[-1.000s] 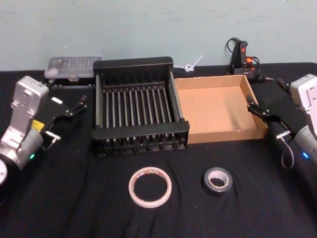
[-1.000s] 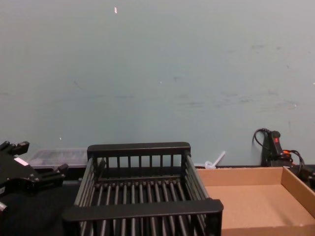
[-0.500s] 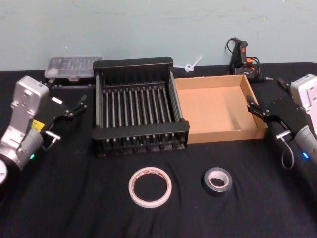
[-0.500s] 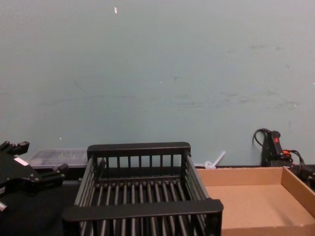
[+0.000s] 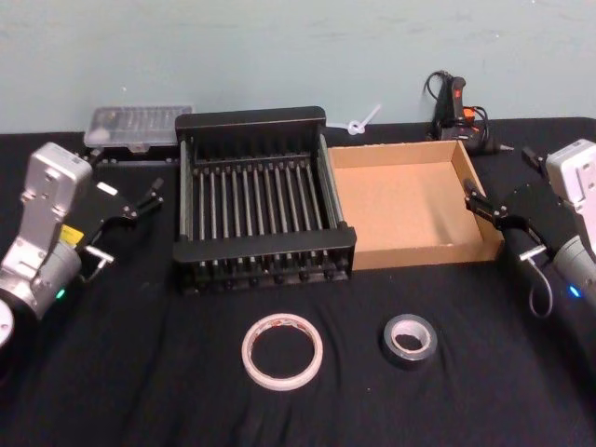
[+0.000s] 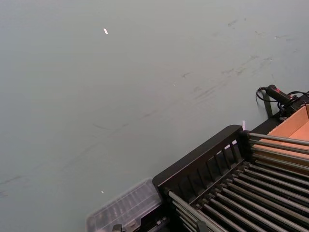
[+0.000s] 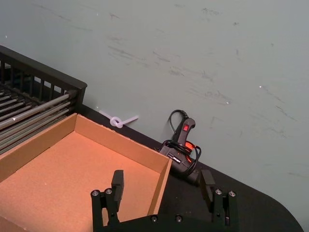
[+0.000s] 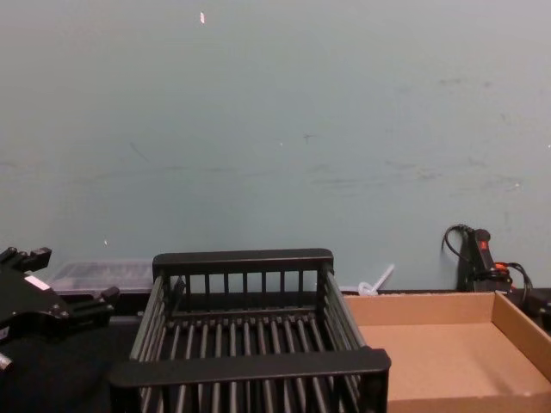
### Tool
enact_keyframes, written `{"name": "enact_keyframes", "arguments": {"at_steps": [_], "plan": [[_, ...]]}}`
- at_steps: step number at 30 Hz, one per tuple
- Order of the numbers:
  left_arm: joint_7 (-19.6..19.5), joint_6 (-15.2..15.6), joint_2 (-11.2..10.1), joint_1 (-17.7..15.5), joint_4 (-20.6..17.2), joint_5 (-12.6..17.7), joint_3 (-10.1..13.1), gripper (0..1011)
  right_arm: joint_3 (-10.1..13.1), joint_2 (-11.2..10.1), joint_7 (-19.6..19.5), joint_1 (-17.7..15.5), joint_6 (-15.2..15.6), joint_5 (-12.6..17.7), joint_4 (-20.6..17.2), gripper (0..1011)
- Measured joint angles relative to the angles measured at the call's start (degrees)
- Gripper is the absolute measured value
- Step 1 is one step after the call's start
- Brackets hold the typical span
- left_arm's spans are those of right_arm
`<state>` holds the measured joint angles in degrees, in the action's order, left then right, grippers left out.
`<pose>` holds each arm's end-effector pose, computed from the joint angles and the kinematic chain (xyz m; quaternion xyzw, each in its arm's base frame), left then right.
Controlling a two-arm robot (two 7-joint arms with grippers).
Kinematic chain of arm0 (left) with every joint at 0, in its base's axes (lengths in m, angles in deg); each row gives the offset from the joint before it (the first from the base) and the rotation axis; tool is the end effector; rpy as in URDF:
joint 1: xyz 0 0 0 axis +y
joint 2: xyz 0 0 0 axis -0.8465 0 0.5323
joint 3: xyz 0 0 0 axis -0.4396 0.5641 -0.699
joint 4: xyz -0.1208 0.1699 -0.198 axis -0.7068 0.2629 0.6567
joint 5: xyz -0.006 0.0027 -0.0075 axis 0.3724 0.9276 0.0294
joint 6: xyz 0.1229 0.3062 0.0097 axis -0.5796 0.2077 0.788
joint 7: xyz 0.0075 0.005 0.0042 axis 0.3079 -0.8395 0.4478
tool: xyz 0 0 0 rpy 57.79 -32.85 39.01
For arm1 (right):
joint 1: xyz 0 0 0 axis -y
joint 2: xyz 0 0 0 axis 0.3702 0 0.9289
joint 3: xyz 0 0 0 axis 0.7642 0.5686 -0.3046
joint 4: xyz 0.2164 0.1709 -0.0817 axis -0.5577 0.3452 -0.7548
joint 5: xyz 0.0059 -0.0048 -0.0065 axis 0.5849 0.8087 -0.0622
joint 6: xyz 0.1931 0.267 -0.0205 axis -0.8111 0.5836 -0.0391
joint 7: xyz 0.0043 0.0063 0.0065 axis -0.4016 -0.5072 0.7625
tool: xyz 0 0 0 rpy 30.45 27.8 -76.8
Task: Pick up the white tape and place it into the black box , Pick up the silver tape and place it into the brown box.
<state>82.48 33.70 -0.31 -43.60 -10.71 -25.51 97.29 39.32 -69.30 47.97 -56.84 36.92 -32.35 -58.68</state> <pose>0.3778 0.0757 -0.3042 0.1415 -0.1324 0.5800 0.7912 0.3779 -0.0757 -0.3042 -0.1415 -0.1325 -0.5799 0.7913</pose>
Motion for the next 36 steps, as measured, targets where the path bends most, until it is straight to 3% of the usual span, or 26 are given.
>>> {"name": "enact_keyframes", "arguments": {"at_steps": [25,36], "plan": [[0.00,0.00,0.00,0.00,0.00,0.00,0.00,1001,0.00,0.00,0.00,0.00,0.00,0.00,0.00,1002],[0.00,0.00,0.00,0.01,0.00,0.00,0.00,1001,2.11,0.70,2.54,-1.45,0.70,1.19,-1.31,1002]]}}
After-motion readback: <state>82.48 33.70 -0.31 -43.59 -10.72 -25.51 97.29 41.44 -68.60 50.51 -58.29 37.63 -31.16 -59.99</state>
